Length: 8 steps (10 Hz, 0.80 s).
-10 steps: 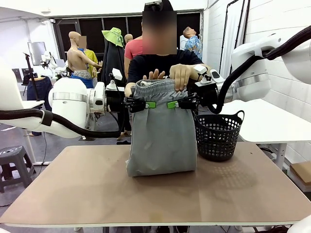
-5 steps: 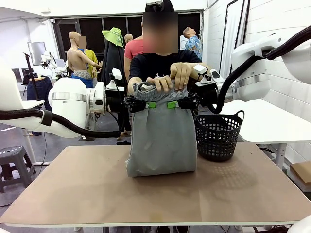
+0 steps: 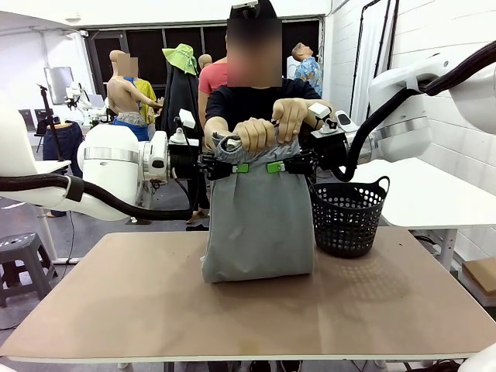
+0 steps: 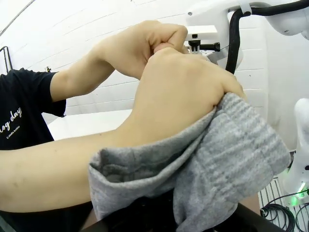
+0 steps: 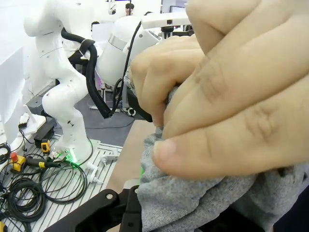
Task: Fold the training pants.
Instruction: Release the ends of the Training pants and then grab the overlapped ends.
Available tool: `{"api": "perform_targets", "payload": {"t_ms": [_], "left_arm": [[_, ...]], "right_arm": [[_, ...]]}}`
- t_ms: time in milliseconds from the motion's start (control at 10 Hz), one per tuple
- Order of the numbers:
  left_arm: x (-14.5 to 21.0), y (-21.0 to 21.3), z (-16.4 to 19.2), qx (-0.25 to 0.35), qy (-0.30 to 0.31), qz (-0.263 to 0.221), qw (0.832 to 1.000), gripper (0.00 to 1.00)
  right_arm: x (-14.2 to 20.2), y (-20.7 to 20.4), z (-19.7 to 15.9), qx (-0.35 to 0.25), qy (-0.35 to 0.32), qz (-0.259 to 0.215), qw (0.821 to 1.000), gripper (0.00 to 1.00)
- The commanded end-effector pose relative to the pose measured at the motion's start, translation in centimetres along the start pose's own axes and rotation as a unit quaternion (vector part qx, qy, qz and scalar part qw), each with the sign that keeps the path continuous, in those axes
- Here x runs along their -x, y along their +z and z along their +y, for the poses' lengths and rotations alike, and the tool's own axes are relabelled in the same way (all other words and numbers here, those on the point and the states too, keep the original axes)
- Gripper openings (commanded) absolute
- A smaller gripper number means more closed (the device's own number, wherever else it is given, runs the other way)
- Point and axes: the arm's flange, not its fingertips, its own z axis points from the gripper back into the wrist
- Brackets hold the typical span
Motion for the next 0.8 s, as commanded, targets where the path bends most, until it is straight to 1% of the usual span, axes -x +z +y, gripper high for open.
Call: {"api": "perform_targets", "payload": {"t_ms": [0, 700], "left_arm": [[-0.08, 0.21, -0.1, -0.01, 0.001, -0.011, 1.0, 0.0], [-0.08, 0.21, -0.1, -0.01, 0.001, -0.011, 1.0, 0.0]], "right_arm": [[-0.37, -0.05, 0.12, 0.001, 0.003, -0.008, 1.0, 0.0], [-0.37, -0.05, 0.12, 0.001, 0.003, -0.008, 1.0, 0.0]]}}
